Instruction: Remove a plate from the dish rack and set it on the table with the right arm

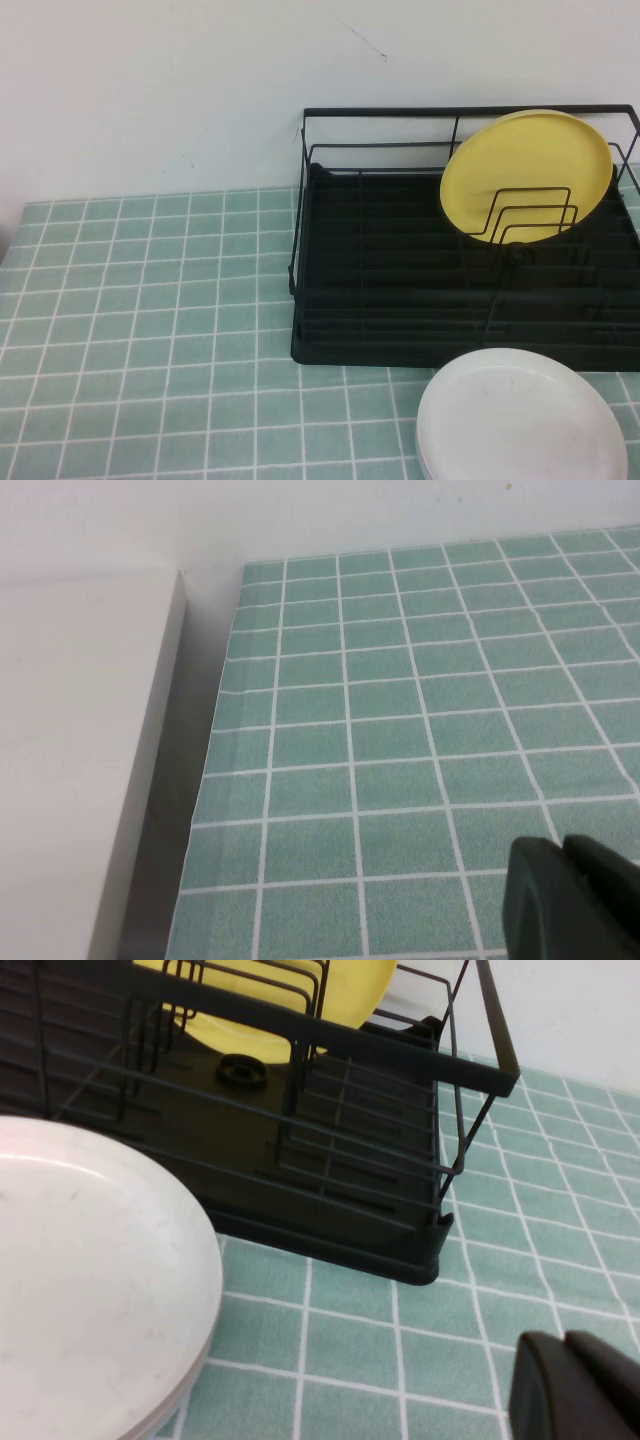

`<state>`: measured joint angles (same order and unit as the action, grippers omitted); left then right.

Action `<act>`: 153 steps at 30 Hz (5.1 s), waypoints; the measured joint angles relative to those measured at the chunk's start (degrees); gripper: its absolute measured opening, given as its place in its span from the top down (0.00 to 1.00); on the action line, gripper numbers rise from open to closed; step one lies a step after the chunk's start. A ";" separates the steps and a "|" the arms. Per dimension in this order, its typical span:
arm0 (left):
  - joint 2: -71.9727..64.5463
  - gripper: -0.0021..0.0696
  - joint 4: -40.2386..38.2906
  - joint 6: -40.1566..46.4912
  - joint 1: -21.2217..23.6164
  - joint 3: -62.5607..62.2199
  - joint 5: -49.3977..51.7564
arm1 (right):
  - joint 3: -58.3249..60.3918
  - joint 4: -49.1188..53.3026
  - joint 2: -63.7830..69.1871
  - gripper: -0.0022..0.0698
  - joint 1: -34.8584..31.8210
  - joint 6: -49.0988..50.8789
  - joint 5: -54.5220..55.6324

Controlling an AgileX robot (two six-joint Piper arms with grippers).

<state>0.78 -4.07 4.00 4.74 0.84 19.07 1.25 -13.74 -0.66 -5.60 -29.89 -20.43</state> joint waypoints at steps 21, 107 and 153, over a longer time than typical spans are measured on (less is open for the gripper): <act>0.00 0.98 0.00 -0.01 0.00 0.00 0.00 | 0.00 -0.66 0.00 0.97 0.00 0.00 0.00; 0.00 0.98 0.00 -0.01 0.00 0.00 0.00 | -69.03 -39.29 88.08 0.50 0.53 -63.71 -11.77; 0.00 0.98 0.00 -0.01 0.00 0.00 0.00 | -86.46 -49.78 114.90 0.50 3.83 -81.61 -4.25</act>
<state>0.78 -4.07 3.99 4.74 0.84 19.07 -85.21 -63.52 114.24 -1.76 -111.50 -24.69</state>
